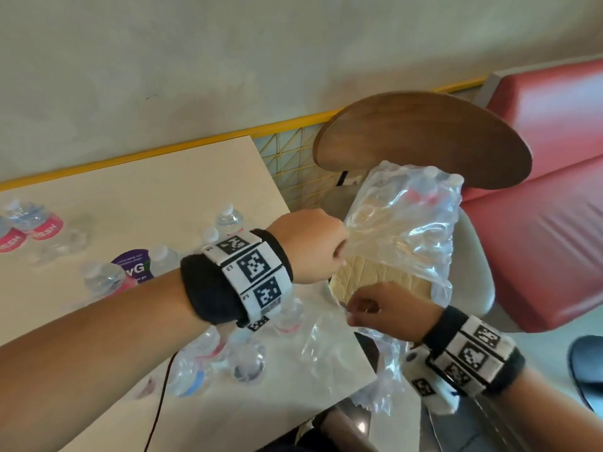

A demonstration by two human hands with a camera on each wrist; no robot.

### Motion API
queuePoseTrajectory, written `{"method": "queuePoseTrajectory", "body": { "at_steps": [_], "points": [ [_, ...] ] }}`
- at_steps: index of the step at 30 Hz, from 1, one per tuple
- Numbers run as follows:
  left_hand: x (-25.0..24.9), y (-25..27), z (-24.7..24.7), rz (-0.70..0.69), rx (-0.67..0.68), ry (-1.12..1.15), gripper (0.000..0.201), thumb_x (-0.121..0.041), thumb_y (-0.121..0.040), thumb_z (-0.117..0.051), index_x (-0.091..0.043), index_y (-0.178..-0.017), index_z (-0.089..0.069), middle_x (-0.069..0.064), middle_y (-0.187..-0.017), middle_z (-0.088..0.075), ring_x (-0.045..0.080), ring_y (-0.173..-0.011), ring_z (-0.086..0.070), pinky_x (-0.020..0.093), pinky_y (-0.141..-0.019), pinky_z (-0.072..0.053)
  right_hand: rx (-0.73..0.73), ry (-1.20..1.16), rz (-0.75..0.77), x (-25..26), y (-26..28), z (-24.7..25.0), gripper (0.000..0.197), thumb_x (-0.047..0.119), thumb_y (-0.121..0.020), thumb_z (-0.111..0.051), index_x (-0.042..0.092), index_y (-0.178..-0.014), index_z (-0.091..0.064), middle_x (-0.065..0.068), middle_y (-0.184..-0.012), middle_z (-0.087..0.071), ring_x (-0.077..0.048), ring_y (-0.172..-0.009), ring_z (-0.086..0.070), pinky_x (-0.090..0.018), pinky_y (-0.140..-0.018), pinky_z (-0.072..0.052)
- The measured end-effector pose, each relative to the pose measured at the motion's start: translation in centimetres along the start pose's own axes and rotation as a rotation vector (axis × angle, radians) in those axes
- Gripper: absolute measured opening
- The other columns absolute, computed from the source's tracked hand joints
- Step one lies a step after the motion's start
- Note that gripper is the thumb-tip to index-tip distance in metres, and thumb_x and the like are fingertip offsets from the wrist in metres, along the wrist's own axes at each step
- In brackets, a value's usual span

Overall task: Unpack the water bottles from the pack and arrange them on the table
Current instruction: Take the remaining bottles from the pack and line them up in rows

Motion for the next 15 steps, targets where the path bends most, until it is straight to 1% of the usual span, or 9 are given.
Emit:
{"method": "queuePoseTrajectory", "body": {
  "at_steps": [2, 3, 6, 8, 9, 10, 12, 13, 15],
  "points": [
    [-2.7, -1.4, -0.2, -0.065, 0.003, 0.036, 0.015, -0.035, -0.087, -0.059, -0.020, -0.084, -0.061, -0.003, -0.091, -0.061, 0.019, -0.087, -0.058, 0.029, -0.065, -0.043, -0.076, 0.023, -0.116, -3.6, -1.0, 0.8, 0.026, 0.039, -0.085, -0.062, 0.023, -0.105, -0.067, 0.013, -0.091, -0.061, -0.004, -0.083, -0.058, -0.015, -0.079, -0.044],
    [-3.9, -2.4, -0.8, -0.090, -0.006, 0.032, 0.017, -0.035, -0.084, -0.062, -0.021, -0.095, -0.062, -0.003, -0.105, -0.057, 0.019, -0.099, -0.055, 0.031, -0.070, -0.046, -0.122, 0.009, -0.166, -5.0, -1.5, 1.3, 0.026, 0.040, -0.084, -0.061, 0.025, -0.105, -0.066, 0.013, -0.093, -0.062, -0.008, -0.089, -0.060, -0.020, -0.082, -0.047],
    [-5.6, -6.3, -3.5, -0.064, -0.041, -0.041, 0.069, -0.029, -0.075, -0.073, -0.021, -0.134, -0.040, 0.007, -0.145, -0.023, 0.027, -0.133, -0.028, 0.043, -0.094, -0.048, -0.259, -0.033, -0.259, -7.2, -2.3, 3.0, 0.029, 0.030, -0.088, -0.058, 0.017, -0.113, -0.061, 0.007, -0.107, -0.064, -0.014, -0.099, -0.059, -0.016, -0.081, -0.044],
    [-5.5, -9.0, -4.7, 0.017, 0.000, -0.072, 0.090, -0.023, -0.071, -0.077, -0.021, -0.144, -0.023, 0.011, -0.152, -0.006, 0.033, -0.141, -0.014, 0.048, -0.103, -0.041, -0.349, -0.056, -0.278, -8.1, -3.1, 3.9, 0.039, 0.026, -0.091, -0.054, 0.014, -0.128, -0.055, 0.000, -0.126, -0.060, -0.018, -0.113, -0.056, -0.021, -0.091, -0.041],
    [-5.3, -10.1, -5.0, 0.063, 0.031, -0.067, 0.092, -0.020, -0.072, -0.077, -0.022, -0.145, -0.020, 0.012, -0.153, -0.005, 0.033, -0.141, -0.012, 0.048, -0.105, -0.039, -0.373, -0.056, -0.292, -8.6, -3.6, 4.2, 0.043, 0.029, -0.092, -0.053, 0.015, -0.133, -0.050, -0.001, -0.132, -0.056, -0.018, -0.117, -0.054, -0.025, -0.097, -0.041],
    [-5.1, -11.2, -5.1, 0.101, 0.050, -0.058, 0.087, -0.016, -0.074, -0.074, -0.021, -0.144, -0.023, 0.011, -0.152, -0.009, 0.033, -0.141, -0.016, 0.048, -0.105, -0.038, -0.374, -0.061, -0.313, -9.1, -4.2, 4.3, 0.046, 0.033, -0.093, -0.051, 0.016, -0.136, -0.046, -0.001, -0.135, -0.054, -0.019, -0.119, -0.054, -0.027, -0.099, -0.041],
    [-4.6, -13.0, -4.6, 0.138, 0.024, -0.047, 0.055, -0.008, -0.081, -0.063, -0.017, -0.133, -0.045, 0.010, -0.144, -0.034, 0.030, -0.131, -0.036, 0.044, -0.097, -0.044, -0.340, -0.109, -0.369, -10.5, -5.5, 4.0, 0.051, 0.036, -0.094, -0.049, 0.015, -0.140, -0.039, -0.003, -0.137, -0.052, -0.019, -0.121, -0.052, -0.030, -0.101, -0.042],
    [-4.3, -13.7, -4.2, 0.139, -0.011, -0.054, 0.037, -0.004, -0.085, -0.056, -0.015, -0.120, -0.056, 0.009, -0.132, -0.048, 0.030, -0.119, -0.048, 0.041, -0.088, -0.047, -0.326, -0.153, -0.389, -11.0, -6.1, 4.1, 0.053, 0.035, -0.094, -0.049, 0.016, -0.142, -0.035, -0.003, -0.138, -0.050, -0.020, -0.123, -0.050, -0.031, -0.102, -0.041],
    [-3.7, -14.7, -3.5, 0.140, -0.086, -0.045, 0.022, -0.002, -0.088, -0.048, -0.013, -0.098, -0.063, 0.007, -0.106, -0.064, 0.029, -0.092, -0.061, 0.035, -0.069, -0.046, -0.342, -0.221, -0.414, -11.7, -7.1, 4.5, 0.055, 0.033, -0.095, -0.049, 0.014, -0.144, -0.032, -0.005, -0.137, -0.050, -0.022, -0.124, -0.050, -0.032, -0.102, -0.041]
  ]
}}
Point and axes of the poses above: each hand's wrist, its own y-axis away from the middle knuckle, its own z-axis out of the back of the hand, x = y × z, the point moved 5 cm from there along -y, towards the middle knuckle
